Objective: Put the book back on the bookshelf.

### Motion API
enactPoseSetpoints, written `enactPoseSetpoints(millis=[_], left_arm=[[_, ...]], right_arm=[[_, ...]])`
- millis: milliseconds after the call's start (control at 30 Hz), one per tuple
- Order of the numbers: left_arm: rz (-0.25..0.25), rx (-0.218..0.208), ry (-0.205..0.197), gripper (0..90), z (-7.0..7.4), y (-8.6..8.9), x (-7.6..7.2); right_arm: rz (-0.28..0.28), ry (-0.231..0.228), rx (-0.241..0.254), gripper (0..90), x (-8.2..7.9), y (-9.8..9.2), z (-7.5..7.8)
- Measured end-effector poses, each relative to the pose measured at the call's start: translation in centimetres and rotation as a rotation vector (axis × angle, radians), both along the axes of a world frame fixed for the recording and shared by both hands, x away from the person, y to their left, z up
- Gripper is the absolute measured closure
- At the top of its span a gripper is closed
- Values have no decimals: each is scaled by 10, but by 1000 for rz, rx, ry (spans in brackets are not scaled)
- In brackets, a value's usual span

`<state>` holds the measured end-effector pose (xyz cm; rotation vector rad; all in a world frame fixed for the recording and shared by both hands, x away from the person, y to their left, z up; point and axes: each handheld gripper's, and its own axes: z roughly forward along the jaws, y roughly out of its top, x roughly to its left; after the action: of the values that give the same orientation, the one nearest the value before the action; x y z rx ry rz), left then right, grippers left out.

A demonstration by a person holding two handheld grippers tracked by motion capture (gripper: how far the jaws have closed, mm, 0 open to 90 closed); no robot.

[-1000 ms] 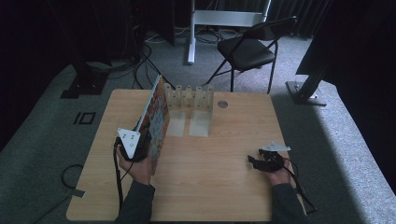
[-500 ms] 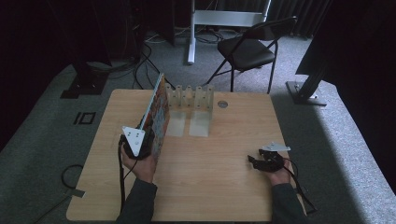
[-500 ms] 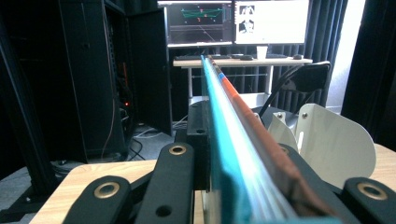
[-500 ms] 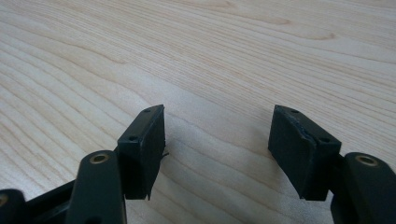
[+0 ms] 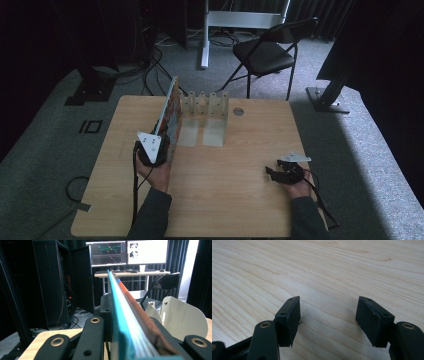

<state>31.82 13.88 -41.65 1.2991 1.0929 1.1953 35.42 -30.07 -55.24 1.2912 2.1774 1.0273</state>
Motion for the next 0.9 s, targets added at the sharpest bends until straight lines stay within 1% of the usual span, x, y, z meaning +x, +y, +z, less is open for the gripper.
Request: enactPoseSetpoints(millis=[200, 667, 900], left_arm=[[7, -12, -4, 804, 0, 0, 3], [3, -21, -3, 804, 0, 1, 9], [0, -17, -6, 804, 0, 0, 12]], right_arm=[[0, 0, 1, 361, 0, 0, 0], [0, 0, 1, 361, 1, 0, 0], [0, 1, 1, 361, 1, 0, 0]])
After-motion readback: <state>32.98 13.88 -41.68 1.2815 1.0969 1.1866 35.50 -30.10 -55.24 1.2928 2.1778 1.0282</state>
